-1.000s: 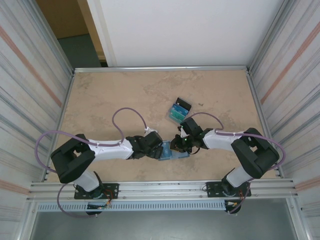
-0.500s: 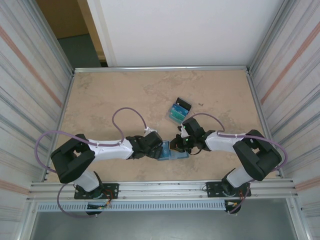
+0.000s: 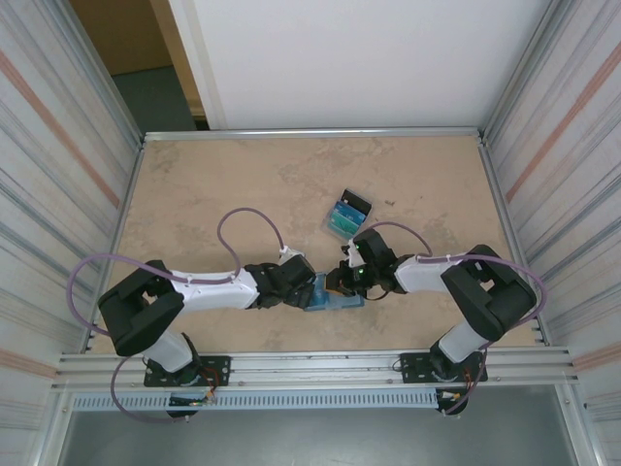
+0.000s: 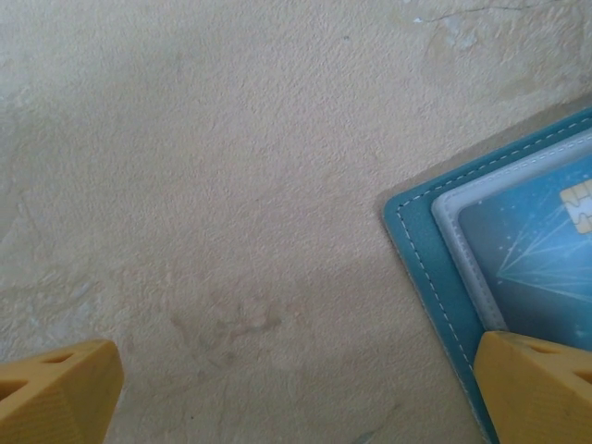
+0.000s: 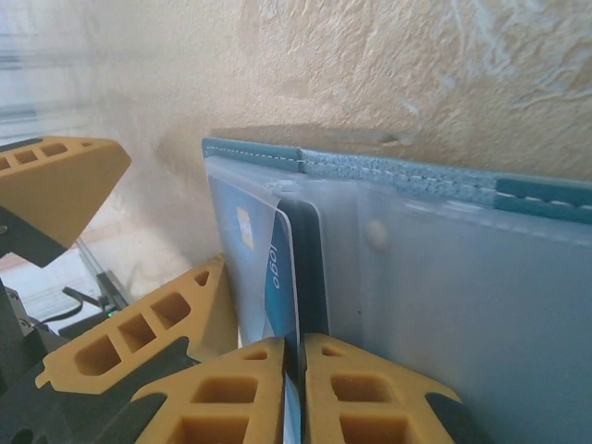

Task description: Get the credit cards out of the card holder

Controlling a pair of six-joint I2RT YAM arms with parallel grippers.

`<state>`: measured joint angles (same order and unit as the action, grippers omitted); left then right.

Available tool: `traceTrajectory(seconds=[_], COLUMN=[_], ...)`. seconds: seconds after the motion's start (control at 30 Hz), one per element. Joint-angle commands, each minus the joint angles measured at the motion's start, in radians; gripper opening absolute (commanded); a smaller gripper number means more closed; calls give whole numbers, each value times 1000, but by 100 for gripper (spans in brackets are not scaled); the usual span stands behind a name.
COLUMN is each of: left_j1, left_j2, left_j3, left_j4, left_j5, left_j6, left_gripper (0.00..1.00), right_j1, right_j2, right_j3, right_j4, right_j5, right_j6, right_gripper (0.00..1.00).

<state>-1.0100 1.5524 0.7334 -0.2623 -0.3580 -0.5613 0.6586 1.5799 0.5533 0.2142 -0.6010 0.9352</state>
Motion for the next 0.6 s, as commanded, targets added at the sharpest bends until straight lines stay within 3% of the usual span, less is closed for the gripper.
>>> traceTrajectory(seconds=[0.0, 0.57], left_j1=[-12, -12], left_j2=[8, 12], left_j3=[11, 17], left_j4=[-26, -37], left_j5=[3, -7], left_j6=[5, 5], left_gripper=[99, 99], right_j1=[6, -36], right_j2=[11, -82], right_j3=[-6, 12], right_j4=[14, -229], right_j5=[-26, 93], right_j6=[5, -97], right_gripper=[10, 9])
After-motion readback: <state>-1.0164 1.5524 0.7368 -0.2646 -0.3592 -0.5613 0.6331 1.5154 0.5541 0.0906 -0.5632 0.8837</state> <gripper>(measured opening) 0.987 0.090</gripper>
